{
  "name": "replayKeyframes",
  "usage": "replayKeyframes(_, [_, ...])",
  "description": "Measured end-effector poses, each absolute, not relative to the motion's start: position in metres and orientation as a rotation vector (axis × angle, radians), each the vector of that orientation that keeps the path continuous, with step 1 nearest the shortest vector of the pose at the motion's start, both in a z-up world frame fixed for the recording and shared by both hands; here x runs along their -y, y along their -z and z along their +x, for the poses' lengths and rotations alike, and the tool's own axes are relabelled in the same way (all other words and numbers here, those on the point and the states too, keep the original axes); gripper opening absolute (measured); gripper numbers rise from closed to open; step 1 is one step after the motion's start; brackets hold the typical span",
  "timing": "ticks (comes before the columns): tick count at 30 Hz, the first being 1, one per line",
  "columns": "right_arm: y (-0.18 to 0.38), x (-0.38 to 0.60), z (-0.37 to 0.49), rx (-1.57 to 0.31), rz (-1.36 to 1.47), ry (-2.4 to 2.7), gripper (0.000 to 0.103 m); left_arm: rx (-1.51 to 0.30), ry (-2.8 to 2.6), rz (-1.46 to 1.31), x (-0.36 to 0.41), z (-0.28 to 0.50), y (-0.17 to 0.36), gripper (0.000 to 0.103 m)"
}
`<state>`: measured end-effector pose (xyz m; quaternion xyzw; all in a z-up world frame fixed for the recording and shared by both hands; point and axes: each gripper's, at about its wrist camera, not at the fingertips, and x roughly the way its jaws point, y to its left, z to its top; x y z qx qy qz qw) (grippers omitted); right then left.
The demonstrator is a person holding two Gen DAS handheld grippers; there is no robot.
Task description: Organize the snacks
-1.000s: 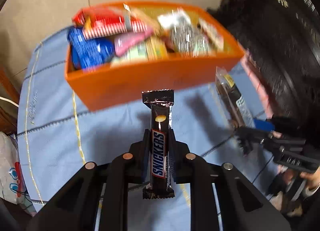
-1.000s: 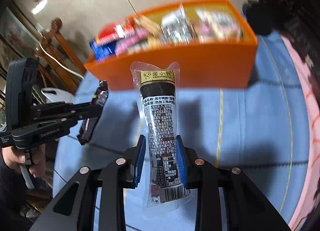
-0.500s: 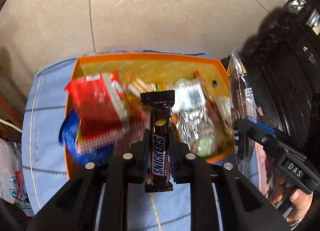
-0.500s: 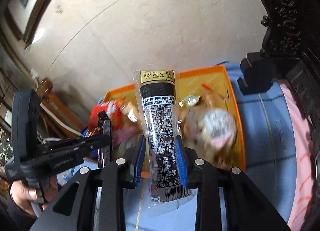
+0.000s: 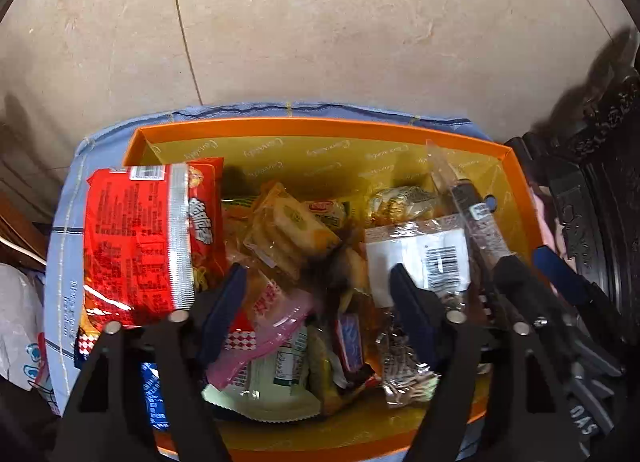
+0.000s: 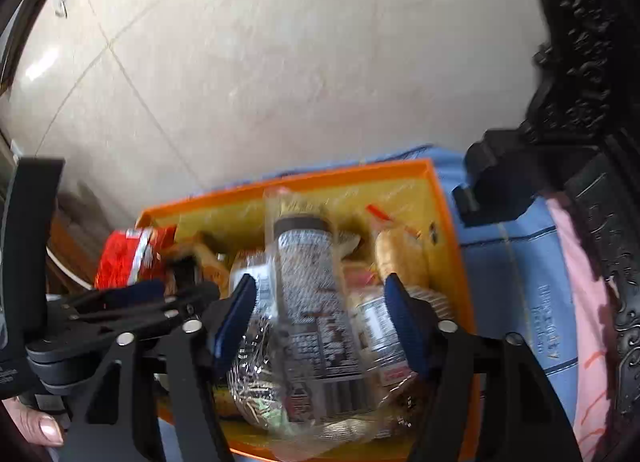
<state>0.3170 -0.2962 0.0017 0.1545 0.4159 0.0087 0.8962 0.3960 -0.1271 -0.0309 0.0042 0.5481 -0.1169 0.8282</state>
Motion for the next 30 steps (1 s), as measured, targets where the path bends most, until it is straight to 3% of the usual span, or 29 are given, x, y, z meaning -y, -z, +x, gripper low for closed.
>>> replayKeyframes(2, [-0.01,0.301,0.307,-0.833,0.338,-0.013,0.083,-1.168,0.266,0.007,0.126,0.392,0.028,0.085])
replayKeyframes(6, [-0.03,0.3,0.283,-0.779,0.298,-0.011,0.086,-1.11,0.208,0.086,0.125,0.369,0.008,0.098])
replayKeyframes(10, [-0.049,0.291,0.251,-0.749,0.249,0.004,0.091,-1.082,0.2,0.114,0.119,0.344,-0.009,0.098])
replayKeyframes(30, [-0.082,0.224,0.123,-0.77,0.041,0.025,0.093,-1.015,0.15,0.035,0.039,0.194,-0.068,0.098])
